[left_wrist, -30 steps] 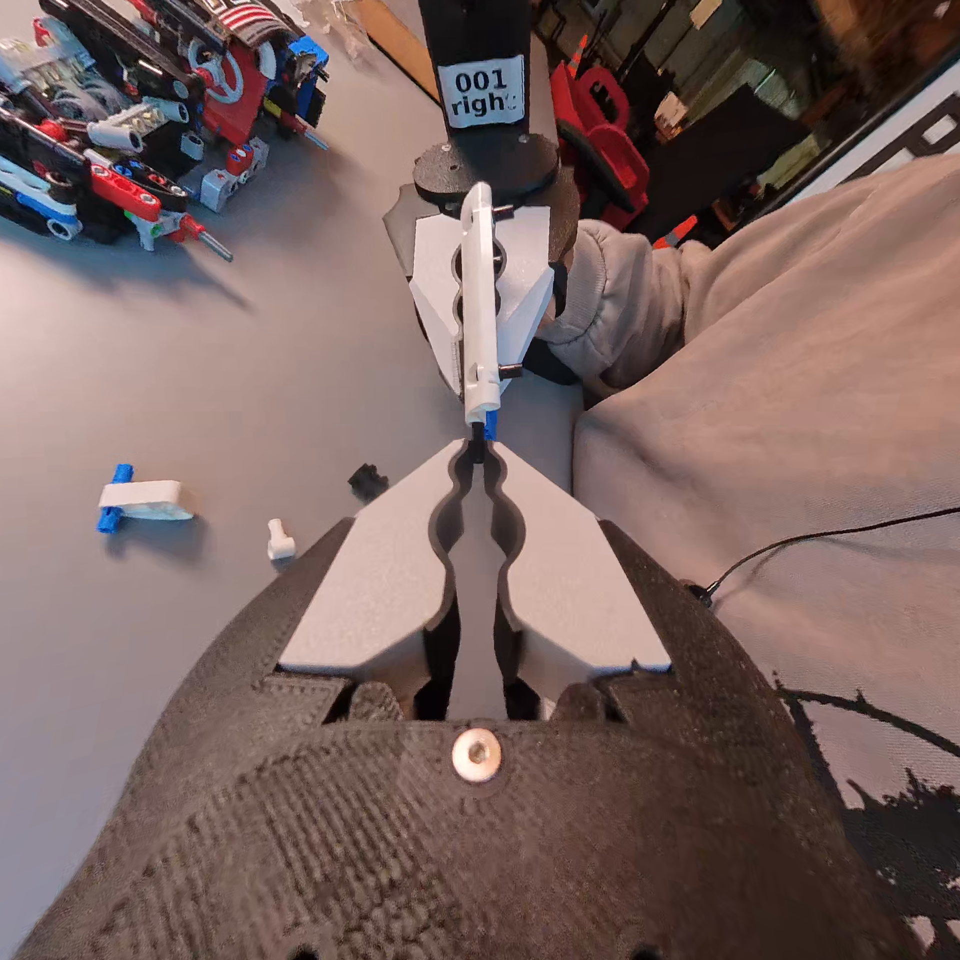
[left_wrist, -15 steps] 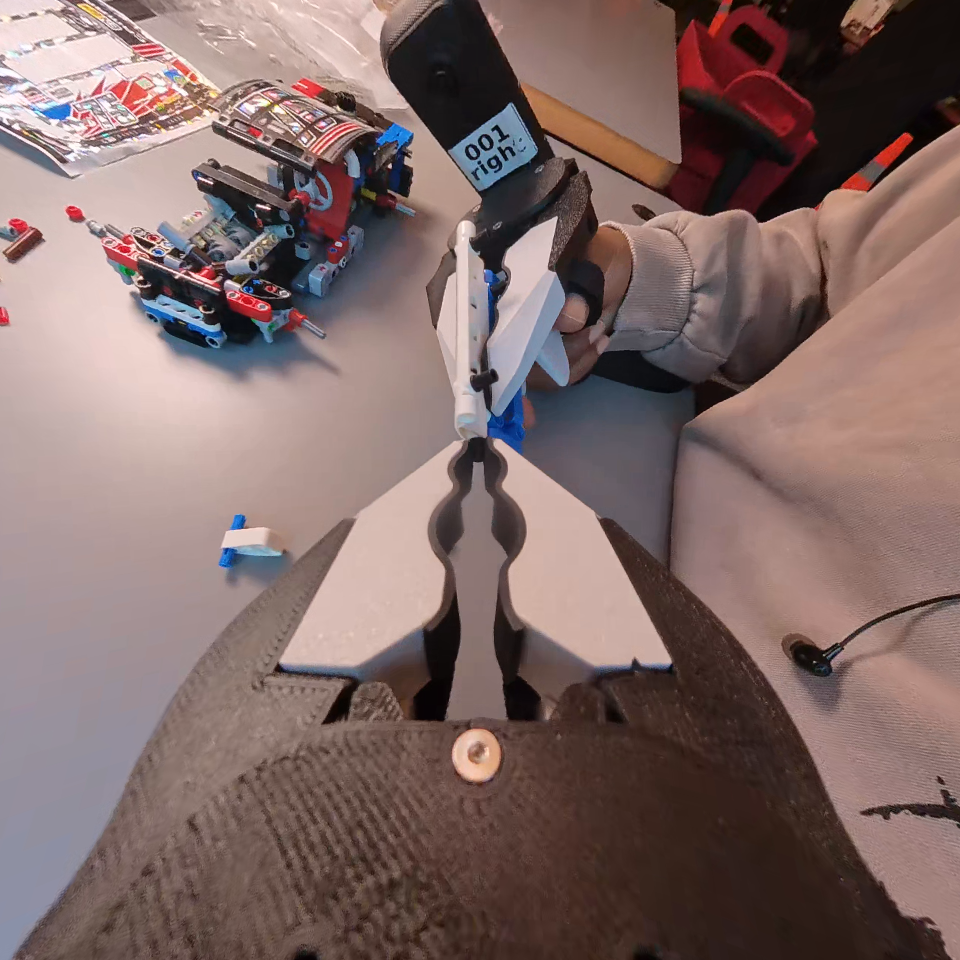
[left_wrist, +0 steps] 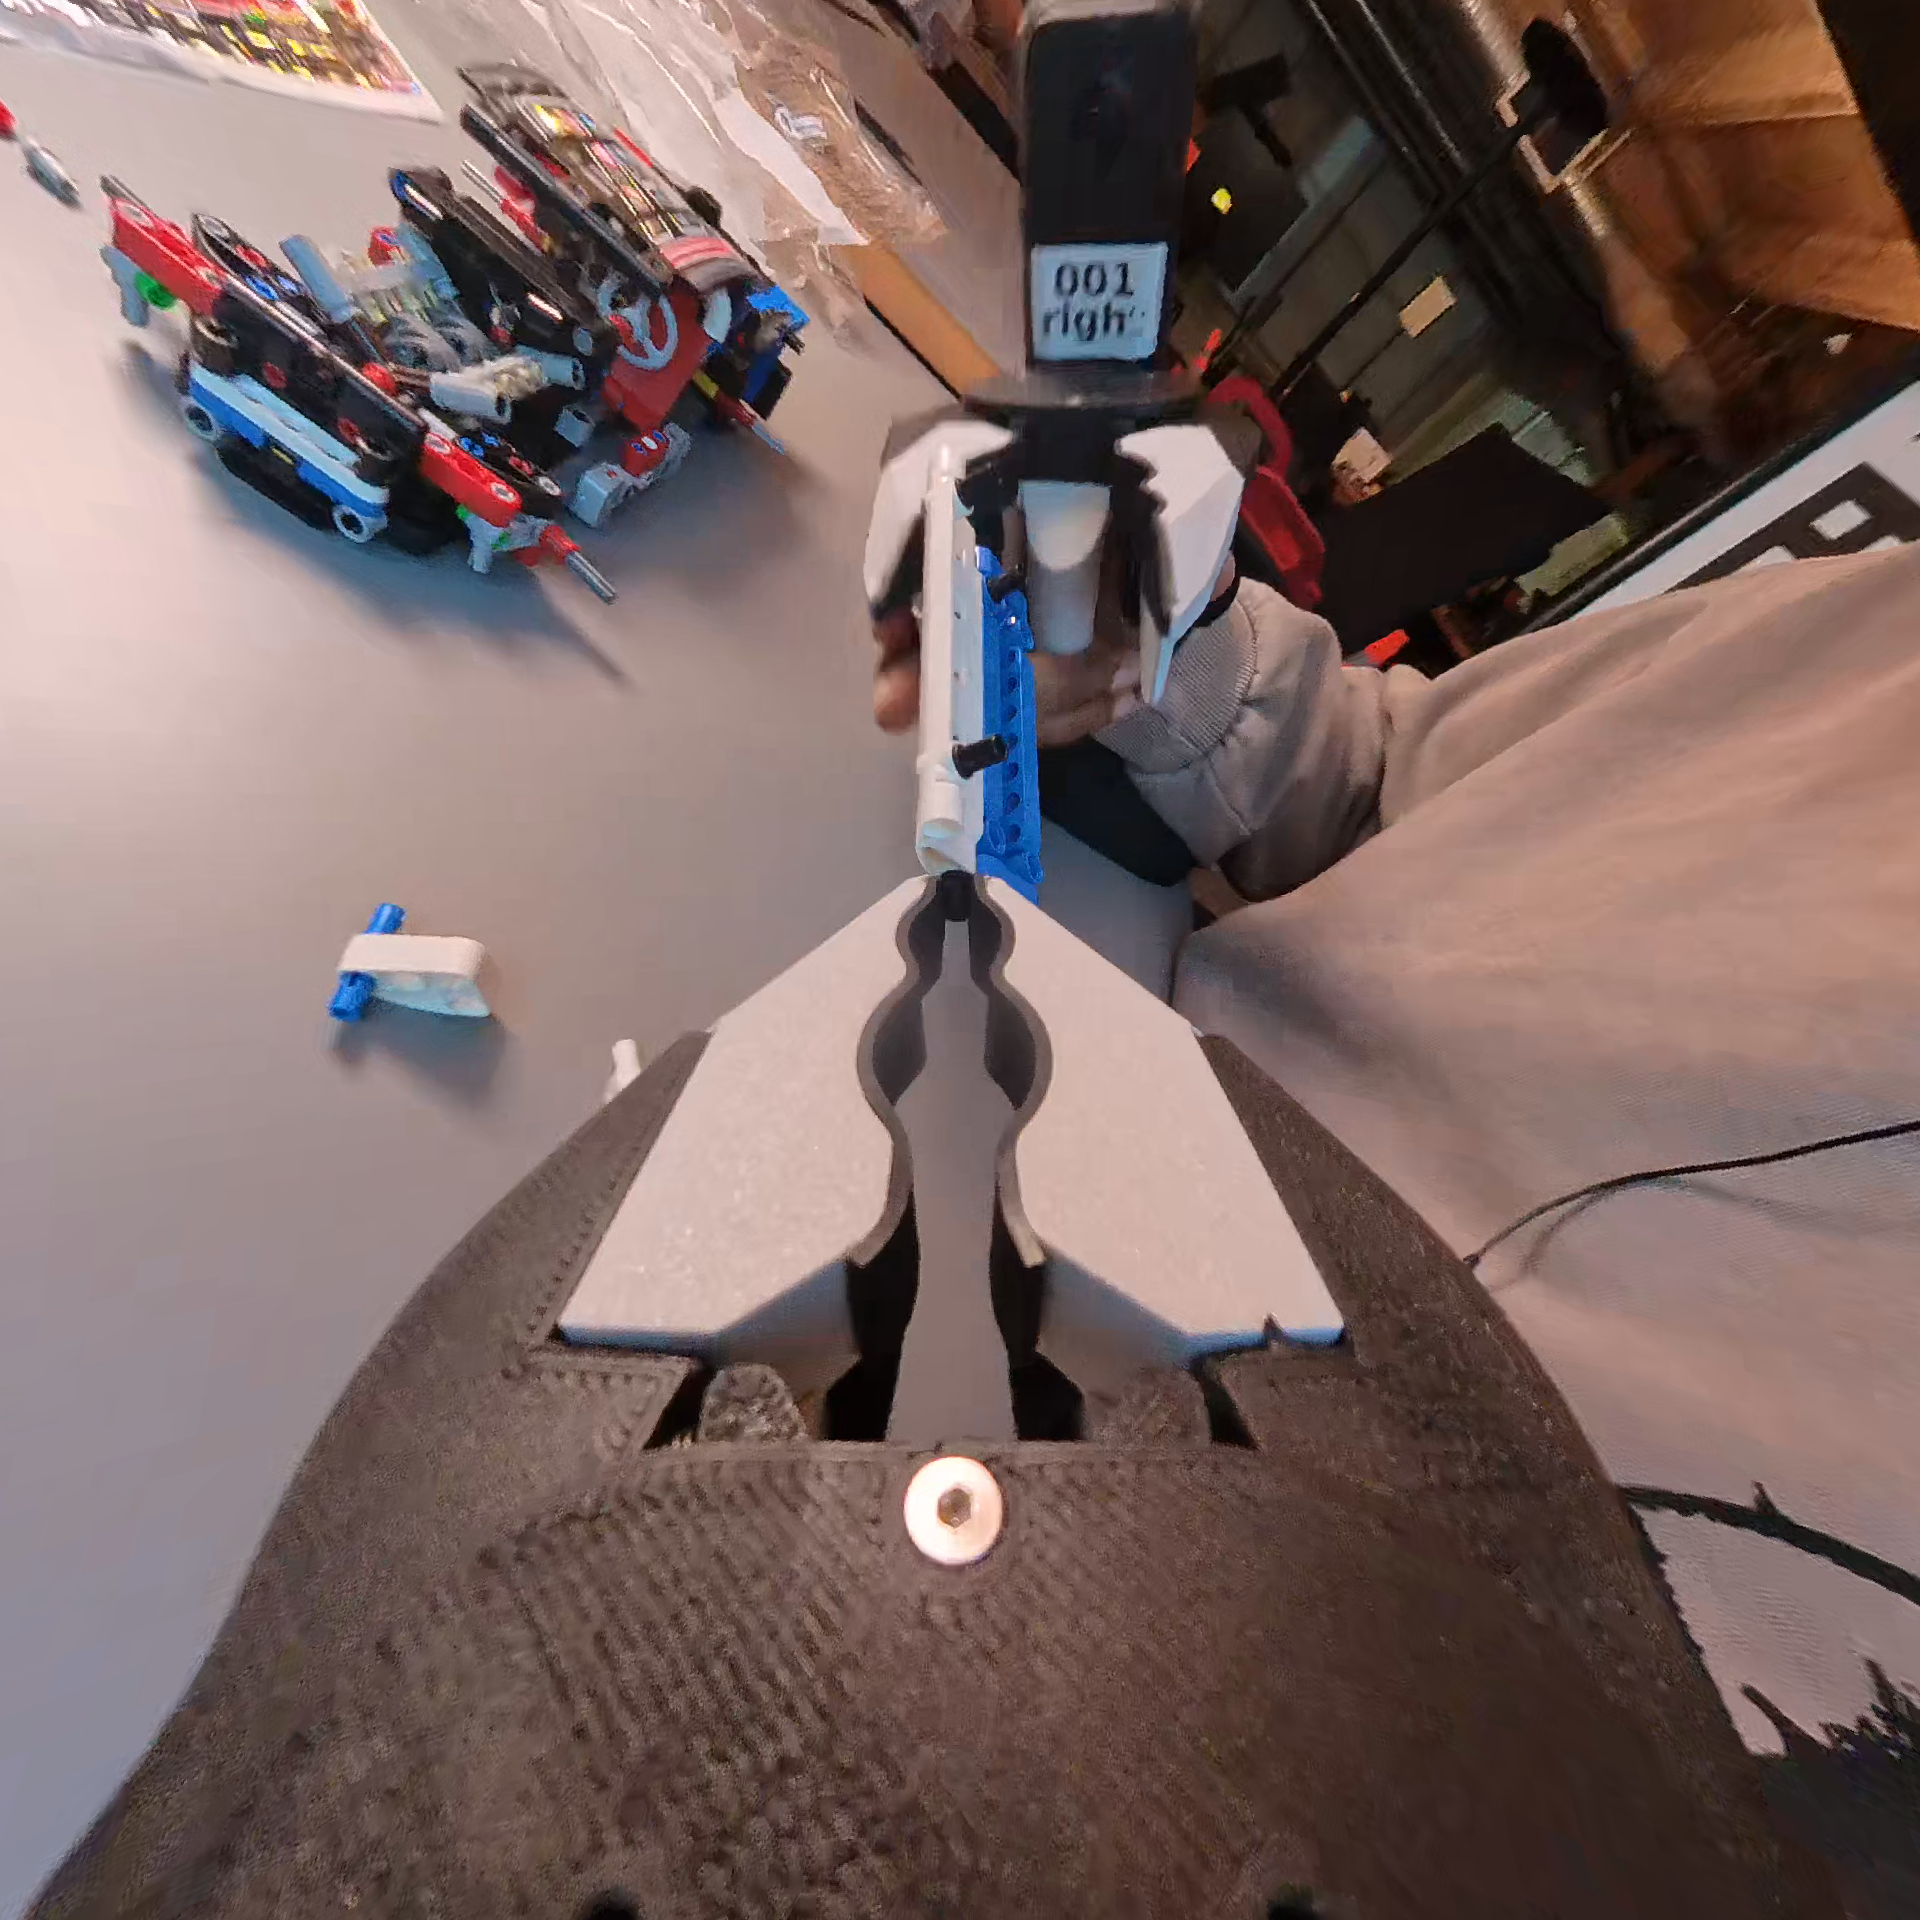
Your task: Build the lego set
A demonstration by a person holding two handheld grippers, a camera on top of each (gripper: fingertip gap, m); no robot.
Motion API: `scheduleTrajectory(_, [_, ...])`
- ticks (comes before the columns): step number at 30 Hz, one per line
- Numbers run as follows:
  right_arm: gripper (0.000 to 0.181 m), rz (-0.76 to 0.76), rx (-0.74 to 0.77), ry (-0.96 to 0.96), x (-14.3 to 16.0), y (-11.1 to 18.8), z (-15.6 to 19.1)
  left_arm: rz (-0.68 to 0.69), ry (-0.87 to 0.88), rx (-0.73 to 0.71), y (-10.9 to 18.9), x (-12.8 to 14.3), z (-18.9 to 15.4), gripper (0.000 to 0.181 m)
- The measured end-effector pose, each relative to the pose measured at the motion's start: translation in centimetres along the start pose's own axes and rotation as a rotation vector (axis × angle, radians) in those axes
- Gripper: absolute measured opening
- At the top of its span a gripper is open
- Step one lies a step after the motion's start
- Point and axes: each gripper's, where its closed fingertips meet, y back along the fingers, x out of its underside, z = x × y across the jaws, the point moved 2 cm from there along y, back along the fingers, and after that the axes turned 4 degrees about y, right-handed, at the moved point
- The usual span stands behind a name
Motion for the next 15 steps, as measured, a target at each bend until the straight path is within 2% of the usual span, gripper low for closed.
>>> scheduleTrajectory(1, [0.062, 0.042, 0.06, 0.141, -0.2, 0.8, 0.0, 0.029, 0.032, 0.019, -0.2, 0.3, 0.0, 0.002])
scheduleTrajectory(3, [0.076, 0.22, 0.223, 0.499, 0.0, 1.9, -0.6, 0.077, 0.069, 0.007, -0.8, 0.7, 0.6, 0.001])
scheduleTrajectory(5, [0.085, 0.423, 0.27, 0.773, 1.1, 1.9, -0.2, 0.143, 0.082, -0.005, -1.6, 1.1, 1.0, 0.001])
scheduleTrajectory(7, [0.087, 0.624, 0.275, 0.942, 2.7, 1.3, -0.5, 0.192, 0.084, -0.009, -2.6, 1.2, 1.4, 0.002])
scheduleTrajectory(10, [0.085, 0.863, 0.23, 1.026, 5.7, 0.6, -2.4, 0.225, 0.086, 0.007, -4.1, 1.0, 1.6, 0.002])
scheduleTrajectory(11, [0.076, 0.921, 0.219, 1.022, 6.4, 0.7, -3.3, 0.232, 0.084, 0.012, -4.5, 0.9, 1.6, 0.002])
scheduleTrajectory(12, [0.059, 0.958, 0.204, 1.013, 6.8, 0.9, -3.9, 0.238, 0.081, 0.009, -4.7, 1.0, 1.7, 0.002])
scheduleTrajectory(15, [0.057, 0.96, 0.123, 0.925, 7.2, 0.7, -4.1, 0.244, -0.017, -0.03, -4.2, 1.0, 1.7, 0.002])
